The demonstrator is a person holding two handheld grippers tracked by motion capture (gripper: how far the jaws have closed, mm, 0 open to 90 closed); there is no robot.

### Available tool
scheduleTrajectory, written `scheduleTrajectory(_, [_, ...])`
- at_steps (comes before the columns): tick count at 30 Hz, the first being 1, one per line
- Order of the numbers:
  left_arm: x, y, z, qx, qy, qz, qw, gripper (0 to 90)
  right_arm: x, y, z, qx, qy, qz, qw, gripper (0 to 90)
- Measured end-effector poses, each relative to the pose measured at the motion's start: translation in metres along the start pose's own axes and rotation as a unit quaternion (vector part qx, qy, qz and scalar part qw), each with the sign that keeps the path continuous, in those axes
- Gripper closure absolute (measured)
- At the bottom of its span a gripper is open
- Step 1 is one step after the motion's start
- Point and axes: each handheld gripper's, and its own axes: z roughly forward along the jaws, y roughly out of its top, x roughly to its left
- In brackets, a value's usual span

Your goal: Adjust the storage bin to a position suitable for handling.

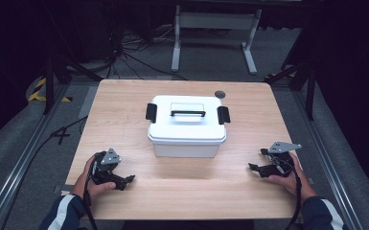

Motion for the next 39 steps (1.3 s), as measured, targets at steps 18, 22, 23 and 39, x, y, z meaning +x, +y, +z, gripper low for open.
scheduleTrajectory(18, [0.002, -0.001, 0.000, -0.003, -0.004, 0.006, 1.0000, 0.4, 0.002, 0.002, -0.008, 0.030, 0.012, -0.008, 0.9995, 21.0])
scheduleTrajectory(22, [0.003, -0.001, 0.000, -0.004, -0.008, 0.010, 0.9999, 0.1, 0.002, 0.004, -0.014, 0.042, 0.018, -0.022, 0.9987, 25.2])
scheduleTrajectory(23, [0.003, -0.001, 0.000, -0.004, -0.008, 0.010, 0.9999, 0.1, 0.002, 0.007, -0.018, 0.037, 0.026, -0.025, 0.9987, 27.0])
scheduleTrajectory(39, [0.004, -0.001, 0.000, -0.004, -0.007, 0.013, 0.9999, 0.2, 0.010, 0.080, -0.049, 0.064, 0.010, -0.126, 0.9899, 35.8])
